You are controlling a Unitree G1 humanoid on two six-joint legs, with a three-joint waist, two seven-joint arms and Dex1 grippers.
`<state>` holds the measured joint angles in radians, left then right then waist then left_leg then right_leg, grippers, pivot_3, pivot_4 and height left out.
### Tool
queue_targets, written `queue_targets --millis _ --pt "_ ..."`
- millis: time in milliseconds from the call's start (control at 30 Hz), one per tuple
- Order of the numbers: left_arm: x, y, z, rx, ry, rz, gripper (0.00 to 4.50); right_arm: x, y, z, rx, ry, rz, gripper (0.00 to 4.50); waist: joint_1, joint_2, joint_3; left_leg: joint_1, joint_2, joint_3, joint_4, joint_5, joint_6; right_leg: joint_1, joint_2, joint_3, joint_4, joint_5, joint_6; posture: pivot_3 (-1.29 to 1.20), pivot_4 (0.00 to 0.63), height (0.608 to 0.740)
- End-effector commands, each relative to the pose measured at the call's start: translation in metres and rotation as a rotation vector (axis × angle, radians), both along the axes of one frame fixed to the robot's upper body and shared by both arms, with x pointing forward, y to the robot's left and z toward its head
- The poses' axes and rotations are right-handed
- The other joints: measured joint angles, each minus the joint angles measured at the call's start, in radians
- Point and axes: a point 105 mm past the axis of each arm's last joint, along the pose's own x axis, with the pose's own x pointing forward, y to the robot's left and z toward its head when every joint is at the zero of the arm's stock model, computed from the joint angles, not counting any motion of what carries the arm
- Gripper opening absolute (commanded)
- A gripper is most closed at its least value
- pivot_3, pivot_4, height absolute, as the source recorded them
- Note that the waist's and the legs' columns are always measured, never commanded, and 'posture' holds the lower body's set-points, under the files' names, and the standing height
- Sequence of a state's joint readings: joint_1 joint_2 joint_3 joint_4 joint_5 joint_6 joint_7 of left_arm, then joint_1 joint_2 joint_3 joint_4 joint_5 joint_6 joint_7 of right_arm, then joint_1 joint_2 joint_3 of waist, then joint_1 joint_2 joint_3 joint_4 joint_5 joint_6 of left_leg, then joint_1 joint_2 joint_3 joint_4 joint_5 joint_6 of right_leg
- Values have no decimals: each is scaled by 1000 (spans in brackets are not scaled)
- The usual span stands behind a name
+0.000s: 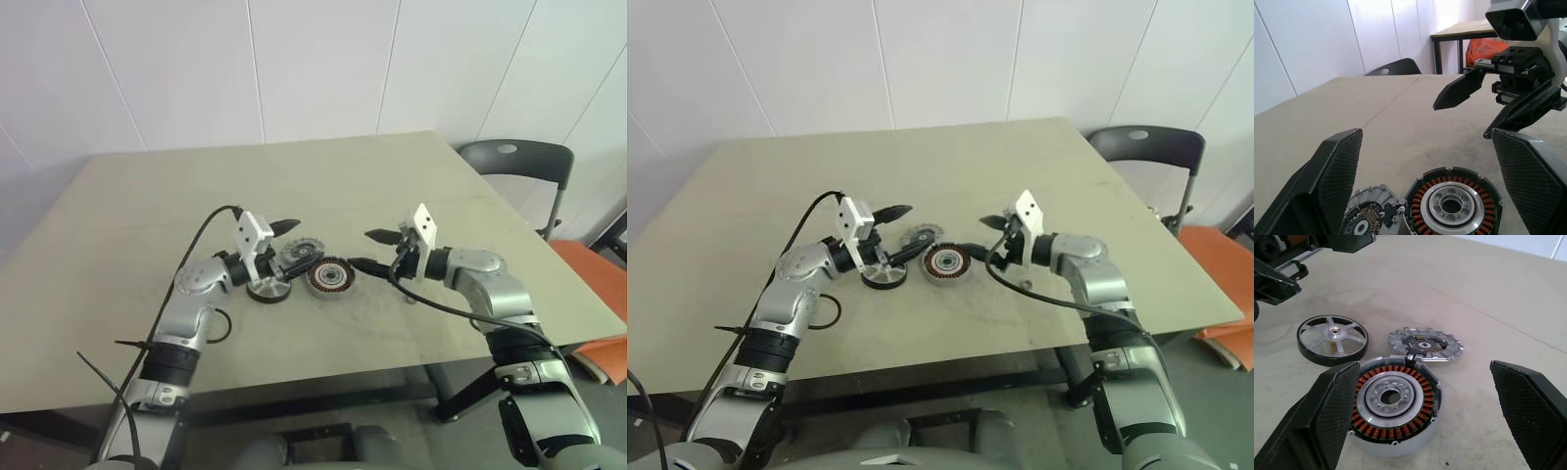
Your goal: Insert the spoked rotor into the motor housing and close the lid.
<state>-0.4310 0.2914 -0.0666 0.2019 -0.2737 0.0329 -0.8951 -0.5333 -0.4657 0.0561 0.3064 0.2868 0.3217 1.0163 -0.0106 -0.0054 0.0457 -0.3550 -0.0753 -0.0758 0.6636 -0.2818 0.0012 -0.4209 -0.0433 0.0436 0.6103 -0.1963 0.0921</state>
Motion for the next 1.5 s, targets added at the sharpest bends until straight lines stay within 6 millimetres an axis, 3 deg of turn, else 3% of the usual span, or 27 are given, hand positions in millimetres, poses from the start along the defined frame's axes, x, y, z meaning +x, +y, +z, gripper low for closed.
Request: queue_targets --millis 33,367,433,567,700,867,1133,1500 --pt "0 -6 12 -1 -50 -23 4500 3 0 19 -12 -70 14 4474 0 0 0 0 0 0 0 0 0 0 0 0 0 0 0 0 0 740" --pt "0 -9 7 9 -43 -45 4500 4 -5 12 -50 -54 -3 4474 0 0 0 0 0 0 0 0 0 0 0 0 0 0 0 0 0 740" --pt "0 -9 6 11 -42 -50 4500 0 -16 1 -93 -8 -13 4474 0 0 0 0 0 0 0 0 0 0 0 0 0 0 0 0 0 740" --pt "1 -12 4 17 -33 -67 4500 -14 -64 -41 -242 147 -96 4474 18 0 0 0 0 0 0 0 0 1 0 -1 -1 -2 -2 0 0 740" --pt "2 -18 3 15 -27 -93 4500 -27 -84 -39 -119 208 -154 4474 23 0 0 0 -1 0 0 0 1 1 0 -1 -2 -2 -3 0 0 740" --pt "-1 -28 -7 43 -4 -143 4500 -44 -89 -31 83 286 -159 4474 22 0 0 1 0 1 0 0 1 2 1 0 -2 -2 -2 0 0 740" --pt "0 -27 -6 42 -4 -149 4500 -62 -98 -62 -66 314 -203 4474 23 0 0 1 0 1 0 0 1 2 1 0 -2 -2 -2 0 0 740" --pt "0 -26 -3 48 -12 -153 4500 -43 -102 -66 -126 205 -292 4474 23 -1 1 4 0 1 1 0 1 6 1 0 -2 -2 -2 0 0 740"
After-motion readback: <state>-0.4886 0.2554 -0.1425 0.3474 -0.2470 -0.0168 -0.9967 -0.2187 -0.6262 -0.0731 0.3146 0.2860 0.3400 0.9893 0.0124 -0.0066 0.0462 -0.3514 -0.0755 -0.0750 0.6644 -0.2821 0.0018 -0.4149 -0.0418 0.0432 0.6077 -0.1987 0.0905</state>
